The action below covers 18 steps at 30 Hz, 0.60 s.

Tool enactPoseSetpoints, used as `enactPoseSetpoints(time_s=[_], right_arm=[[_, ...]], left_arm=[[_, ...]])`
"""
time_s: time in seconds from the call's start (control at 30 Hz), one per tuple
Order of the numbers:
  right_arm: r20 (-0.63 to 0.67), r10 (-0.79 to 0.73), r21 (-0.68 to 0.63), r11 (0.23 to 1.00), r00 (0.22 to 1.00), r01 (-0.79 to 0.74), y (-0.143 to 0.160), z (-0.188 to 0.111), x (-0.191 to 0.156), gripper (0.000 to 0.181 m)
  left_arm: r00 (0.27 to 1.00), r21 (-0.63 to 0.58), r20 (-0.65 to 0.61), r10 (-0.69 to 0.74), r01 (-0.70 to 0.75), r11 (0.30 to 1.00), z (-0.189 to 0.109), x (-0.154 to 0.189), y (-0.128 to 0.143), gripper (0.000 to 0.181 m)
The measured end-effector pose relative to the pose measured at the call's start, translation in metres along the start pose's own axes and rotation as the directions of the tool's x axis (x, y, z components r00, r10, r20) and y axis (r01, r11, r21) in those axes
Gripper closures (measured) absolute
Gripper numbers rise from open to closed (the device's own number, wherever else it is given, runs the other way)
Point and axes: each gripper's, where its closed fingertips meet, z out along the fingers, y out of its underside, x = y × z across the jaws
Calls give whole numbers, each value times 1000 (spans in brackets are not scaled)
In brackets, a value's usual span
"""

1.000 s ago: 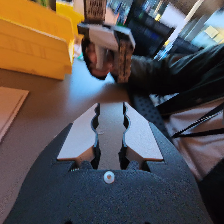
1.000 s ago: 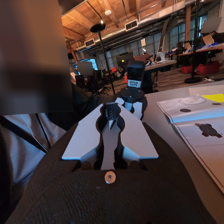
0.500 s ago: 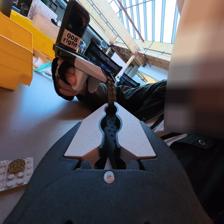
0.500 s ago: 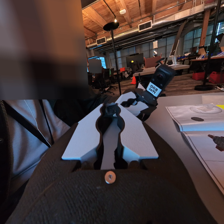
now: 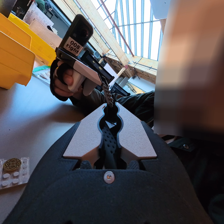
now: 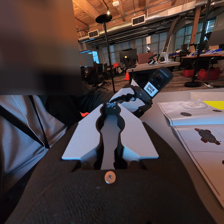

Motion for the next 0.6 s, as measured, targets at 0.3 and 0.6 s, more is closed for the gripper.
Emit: enactPoseSetpoints(time_s=[0.3,0.6], right_arm=[[-52,-33,-41,999,998,31,6,0,7,166],[-79,-26,-41,999,997,22,6,-1,12,166]], left_arm=[[999,1,43,-19,19,1000,-2,-9,1,171],[998,3,54,-22,22,1000,-5,-12,0,169]])
